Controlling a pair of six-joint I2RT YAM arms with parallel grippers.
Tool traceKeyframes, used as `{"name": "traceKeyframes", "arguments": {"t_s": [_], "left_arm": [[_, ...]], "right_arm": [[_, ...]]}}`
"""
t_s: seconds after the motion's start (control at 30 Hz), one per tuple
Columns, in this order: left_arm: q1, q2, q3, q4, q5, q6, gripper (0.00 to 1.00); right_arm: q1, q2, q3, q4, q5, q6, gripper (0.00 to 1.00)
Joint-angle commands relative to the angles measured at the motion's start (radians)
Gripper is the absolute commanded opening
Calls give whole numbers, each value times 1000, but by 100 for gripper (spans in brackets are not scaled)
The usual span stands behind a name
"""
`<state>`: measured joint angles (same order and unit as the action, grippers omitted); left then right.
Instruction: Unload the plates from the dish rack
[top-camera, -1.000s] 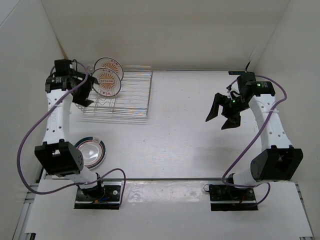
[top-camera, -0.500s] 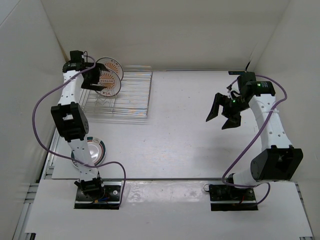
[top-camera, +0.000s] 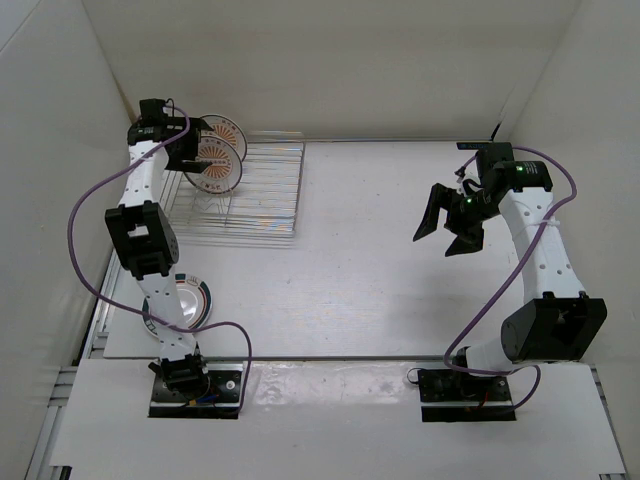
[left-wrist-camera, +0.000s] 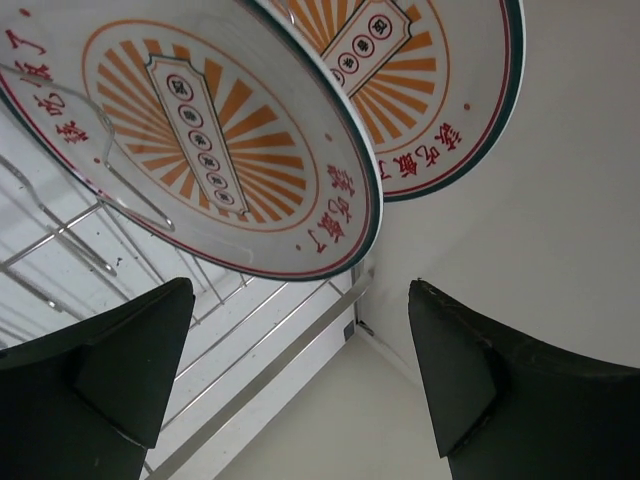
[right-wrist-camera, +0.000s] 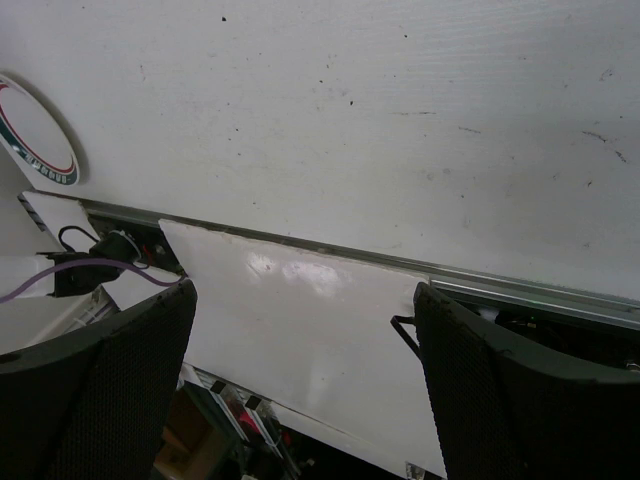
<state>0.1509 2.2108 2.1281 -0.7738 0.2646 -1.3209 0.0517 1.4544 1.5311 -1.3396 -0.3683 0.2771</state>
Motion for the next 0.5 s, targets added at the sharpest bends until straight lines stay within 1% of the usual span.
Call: {"name": "traceKeyframes", "arguments": {"t_s": [0.0,0.13,0.23,0.27,0.37,0.4,0.47], "left_arm": [[7,27,44,48,-18,-21,99],[13,73,76,73,-27,-43,99],[21,86,43,119,-19,-78,99],[24,89,36,140,-18,-80,98],[32,92,35,139,-10,-81,92],[30,83,26,136,-10,-75,88],[35,61,-5,133,-4,-60,84]], "right_arm": [[-7,-9,40,-78,-1,-15,90],[-4,-6,43,-81,5,-15,90],[-9,-9,40,-82,9,-18,90],[-7,-5,37,-81,9,-18,90],[-6,0,37,-81,8,-16,90],[-4,0,37,-79,8,-15,90],[-4,4,35,-78,5,-15,90]]}}
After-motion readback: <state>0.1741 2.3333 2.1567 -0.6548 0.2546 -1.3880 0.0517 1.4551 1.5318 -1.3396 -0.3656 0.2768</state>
